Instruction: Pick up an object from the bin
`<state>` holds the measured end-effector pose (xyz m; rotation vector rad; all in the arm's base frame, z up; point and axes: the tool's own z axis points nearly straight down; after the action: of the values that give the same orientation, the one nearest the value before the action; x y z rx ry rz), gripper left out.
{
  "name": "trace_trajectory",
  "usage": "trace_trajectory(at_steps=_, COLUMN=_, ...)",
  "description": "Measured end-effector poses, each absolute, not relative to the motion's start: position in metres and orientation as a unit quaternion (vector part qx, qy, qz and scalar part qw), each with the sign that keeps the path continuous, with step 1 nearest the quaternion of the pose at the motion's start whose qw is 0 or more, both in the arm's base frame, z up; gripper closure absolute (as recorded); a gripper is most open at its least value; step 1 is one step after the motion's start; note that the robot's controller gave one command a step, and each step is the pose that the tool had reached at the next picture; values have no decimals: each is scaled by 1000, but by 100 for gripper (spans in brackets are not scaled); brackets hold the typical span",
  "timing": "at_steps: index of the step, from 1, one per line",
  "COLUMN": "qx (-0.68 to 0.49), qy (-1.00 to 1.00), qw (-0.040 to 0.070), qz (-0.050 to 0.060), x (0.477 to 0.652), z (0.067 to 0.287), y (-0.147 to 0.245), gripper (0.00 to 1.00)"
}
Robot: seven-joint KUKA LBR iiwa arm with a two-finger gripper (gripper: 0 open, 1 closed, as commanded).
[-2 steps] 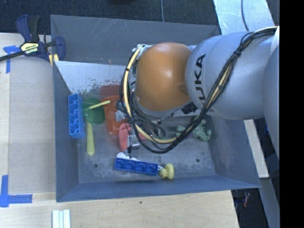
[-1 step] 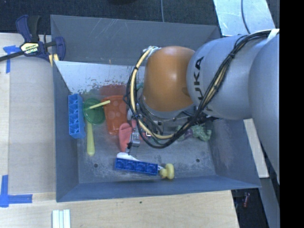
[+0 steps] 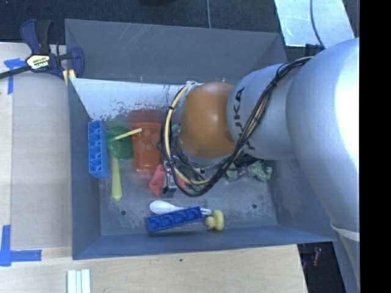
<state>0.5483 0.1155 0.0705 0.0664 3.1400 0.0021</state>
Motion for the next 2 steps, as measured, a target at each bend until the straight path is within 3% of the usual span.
trace_trajectory(at_steps=1, qx=21, qy=1000, qw=0, qz=1, x=548, z=71, y=116, gripper=100)
trace_trajectory(at_steps=2, qx=-14, qy=1000, qw=-2, qz=0, x=539, z=125, y=106, gripper=100)
